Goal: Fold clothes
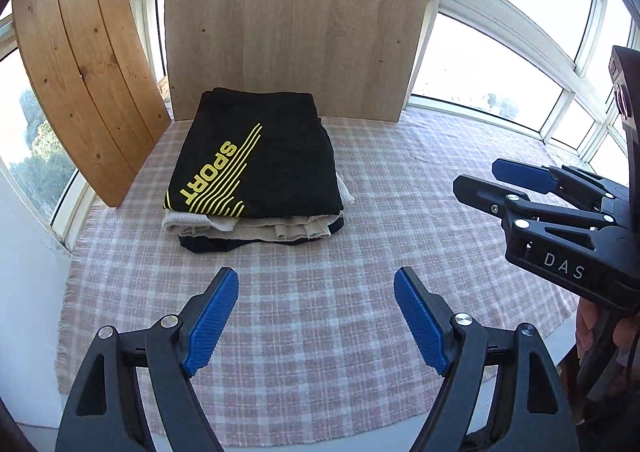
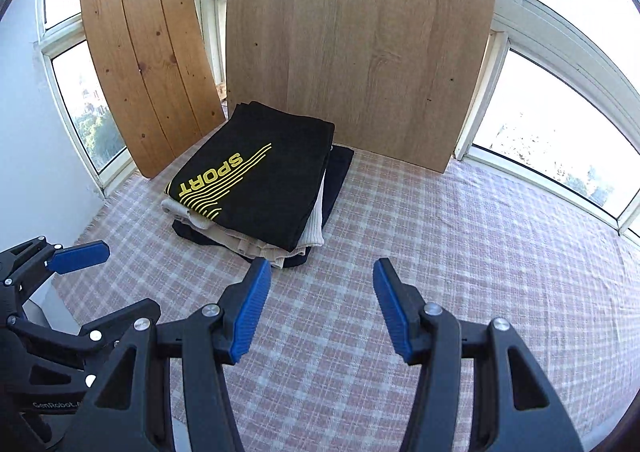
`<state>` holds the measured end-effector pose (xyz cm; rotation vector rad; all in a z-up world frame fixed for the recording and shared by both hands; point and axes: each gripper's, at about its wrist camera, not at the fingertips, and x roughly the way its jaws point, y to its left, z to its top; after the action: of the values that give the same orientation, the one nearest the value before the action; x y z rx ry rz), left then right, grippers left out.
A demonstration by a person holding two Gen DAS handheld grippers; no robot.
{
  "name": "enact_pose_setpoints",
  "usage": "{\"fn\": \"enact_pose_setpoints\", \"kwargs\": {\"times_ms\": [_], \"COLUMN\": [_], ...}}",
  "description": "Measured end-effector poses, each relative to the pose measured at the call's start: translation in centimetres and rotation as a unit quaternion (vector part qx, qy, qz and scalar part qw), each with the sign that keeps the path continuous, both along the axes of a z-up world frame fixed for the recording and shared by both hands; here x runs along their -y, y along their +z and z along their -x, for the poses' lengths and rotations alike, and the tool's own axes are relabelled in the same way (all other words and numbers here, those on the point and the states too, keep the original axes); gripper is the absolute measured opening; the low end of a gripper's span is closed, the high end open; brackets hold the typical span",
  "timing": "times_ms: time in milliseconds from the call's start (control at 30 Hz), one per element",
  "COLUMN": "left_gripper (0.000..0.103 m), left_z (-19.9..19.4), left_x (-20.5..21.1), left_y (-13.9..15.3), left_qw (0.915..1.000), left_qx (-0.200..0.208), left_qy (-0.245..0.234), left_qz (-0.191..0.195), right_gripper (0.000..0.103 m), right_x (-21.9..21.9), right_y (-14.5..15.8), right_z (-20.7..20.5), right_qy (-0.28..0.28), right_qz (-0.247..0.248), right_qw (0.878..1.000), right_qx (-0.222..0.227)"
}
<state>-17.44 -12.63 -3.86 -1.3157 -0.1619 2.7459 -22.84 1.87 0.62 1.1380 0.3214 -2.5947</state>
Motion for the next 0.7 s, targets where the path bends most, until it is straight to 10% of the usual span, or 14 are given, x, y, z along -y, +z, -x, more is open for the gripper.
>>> {"fn": "enact_pose_setpoints", "kwargs": {"times_ms": [700], "left_gripper": [0.08], "left_z": [-7.0], "left_x": [-4.4], "left_y": [0.2], "left_qw": [0.9992], "left_qx": [0.037], "left_qy": [0.008], "left_qz": [-0.007], "right_gripper": [0.053], "right_x": [-3.2], "right_y": [-2.0], "right_z": [-7.0], "right_qy": [0.01], "right_qz": [-0.022], "right_qw": [0.999], "right_qx": [0.031]}}
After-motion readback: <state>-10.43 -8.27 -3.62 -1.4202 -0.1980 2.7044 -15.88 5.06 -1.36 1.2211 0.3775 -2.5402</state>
